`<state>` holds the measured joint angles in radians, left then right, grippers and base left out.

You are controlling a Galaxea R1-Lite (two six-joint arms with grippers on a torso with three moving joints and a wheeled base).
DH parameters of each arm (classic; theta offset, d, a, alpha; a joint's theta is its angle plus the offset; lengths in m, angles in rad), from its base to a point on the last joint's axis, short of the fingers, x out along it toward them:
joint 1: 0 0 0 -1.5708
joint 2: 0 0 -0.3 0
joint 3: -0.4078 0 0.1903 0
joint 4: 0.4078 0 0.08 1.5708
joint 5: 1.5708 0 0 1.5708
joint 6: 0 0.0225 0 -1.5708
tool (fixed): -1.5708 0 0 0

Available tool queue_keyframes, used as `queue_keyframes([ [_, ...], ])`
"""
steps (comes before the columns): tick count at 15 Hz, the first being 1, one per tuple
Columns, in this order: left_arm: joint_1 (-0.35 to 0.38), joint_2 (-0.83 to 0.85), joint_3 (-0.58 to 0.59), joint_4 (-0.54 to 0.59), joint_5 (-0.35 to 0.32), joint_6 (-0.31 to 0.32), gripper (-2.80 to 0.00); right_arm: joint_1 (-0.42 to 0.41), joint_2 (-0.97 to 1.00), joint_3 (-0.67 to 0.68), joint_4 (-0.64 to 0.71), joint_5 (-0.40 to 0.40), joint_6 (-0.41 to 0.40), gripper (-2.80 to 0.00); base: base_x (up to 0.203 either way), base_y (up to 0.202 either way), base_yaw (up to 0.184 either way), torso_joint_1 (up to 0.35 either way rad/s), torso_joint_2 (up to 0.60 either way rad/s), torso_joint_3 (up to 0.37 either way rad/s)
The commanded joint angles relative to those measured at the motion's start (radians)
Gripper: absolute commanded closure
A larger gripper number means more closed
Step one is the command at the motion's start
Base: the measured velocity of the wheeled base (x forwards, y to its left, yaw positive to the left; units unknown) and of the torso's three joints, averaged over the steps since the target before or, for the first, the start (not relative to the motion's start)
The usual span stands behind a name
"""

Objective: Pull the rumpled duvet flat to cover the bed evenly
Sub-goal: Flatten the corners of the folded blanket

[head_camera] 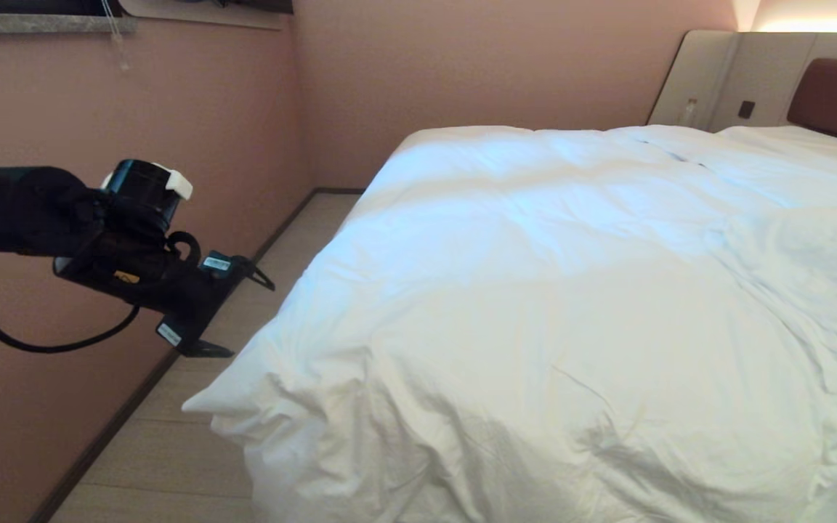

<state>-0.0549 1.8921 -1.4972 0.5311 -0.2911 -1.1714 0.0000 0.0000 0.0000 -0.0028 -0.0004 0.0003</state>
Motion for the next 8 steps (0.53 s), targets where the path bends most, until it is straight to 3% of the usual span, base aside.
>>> queue_keyframes([
  [1,0.049,0.123,-0.053,0.002,-0.018,-0.029,-2.8,0.0,0.0,0.0,0.0,0.0,0.0,0.0,0.0,0.0,0.0,0.0,0.0,0.0],
  [3,0.091,0.189,-0.114,0.008,-0.059,-0.092,-2.8,0.0,0.0,0.0,0.0,0.0,0.0,0.0,0.0,0.0,0.0,0.0,0.0,0.0],
  [5,0.107,0.228,-0.136,0.009,-0.077,-0.106,-2.8,0.0,0.0,0.0,0.0,0.0,0.0,0.0,0.0,0.0,0.0,0.0,0.0,0.0],
  [6,0.113,0.229,-0.138,0.004,-0.083,-0.106,0.0,0.0,0.0,0.0,0.0,0.0,0.0,0.0,0.0,0.0,0.0,0.0,0.0,0.0],
  [8,0.121,0.25,-0.163,0.006,-0.097,-0.109,0.0,0.0,0.0,0.0,0.0,0.0,0.0,0.0,0.0,0.0,0.0,0.0,0.0,0.0],
])
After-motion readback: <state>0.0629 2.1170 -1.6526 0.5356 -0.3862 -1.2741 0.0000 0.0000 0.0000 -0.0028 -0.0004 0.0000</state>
